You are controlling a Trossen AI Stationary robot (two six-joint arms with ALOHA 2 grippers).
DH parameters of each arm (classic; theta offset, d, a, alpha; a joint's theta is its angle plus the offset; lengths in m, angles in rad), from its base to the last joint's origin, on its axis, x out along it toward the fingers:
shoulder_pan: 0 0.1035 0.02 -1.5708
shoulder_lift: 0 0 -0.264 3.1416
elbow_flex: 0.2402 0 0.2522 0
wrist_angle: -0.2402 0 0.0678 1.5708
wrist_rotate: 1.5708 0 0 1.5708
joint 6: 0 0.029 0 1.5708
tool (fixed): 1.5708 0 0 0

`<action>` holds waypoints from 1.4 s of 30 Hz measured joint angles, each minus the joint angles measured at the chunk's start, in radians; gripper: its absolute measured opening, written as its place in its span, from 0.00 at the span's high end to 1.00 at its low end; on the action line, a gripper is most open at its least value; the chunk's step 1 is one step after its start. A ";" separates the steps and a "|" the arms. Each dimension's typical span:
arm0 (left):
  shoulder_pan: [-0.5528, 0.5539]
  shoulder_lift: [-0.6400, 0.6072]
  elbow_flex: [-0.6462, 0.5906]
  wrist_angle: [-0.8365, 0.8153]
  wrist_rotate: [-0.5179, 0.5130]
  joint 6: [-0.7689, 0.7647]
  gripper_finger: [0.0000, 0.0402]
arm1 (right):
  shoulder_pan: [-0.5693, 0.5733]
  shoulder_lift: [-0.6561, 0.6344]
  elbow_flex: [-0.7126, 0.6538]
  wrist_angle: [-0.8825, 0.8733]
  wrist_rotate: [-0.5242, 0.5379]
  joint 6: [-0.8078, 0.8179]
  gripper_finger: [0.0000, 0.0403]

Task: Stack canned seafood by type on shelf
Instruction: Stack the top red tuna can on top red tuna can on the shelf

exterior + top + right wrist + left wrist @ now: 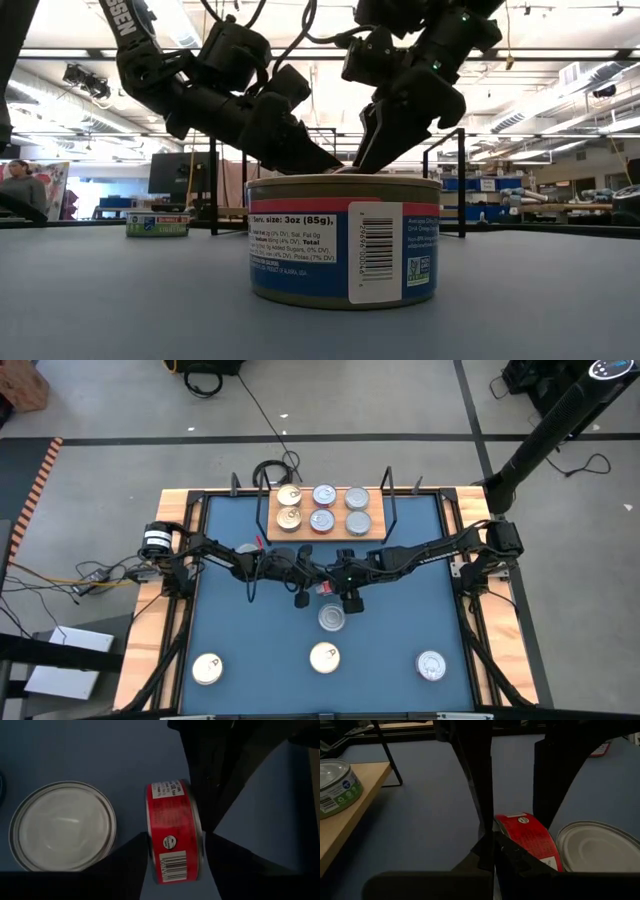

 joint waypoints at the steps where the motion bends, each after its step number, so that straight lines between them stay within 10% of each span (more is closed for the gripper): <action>1: 0.000 0.000 0.000 0.000 0.000 0.000 0.97 | -0.001 0.000 0.000 0.000 -0.001 -0.001 0.49; 42: 0.005 -0.148 -0.133 -0.044 -0.121 -0.060 0.97 | -0.017 0.057 0.063 -0.075 0.046 0.229 0.36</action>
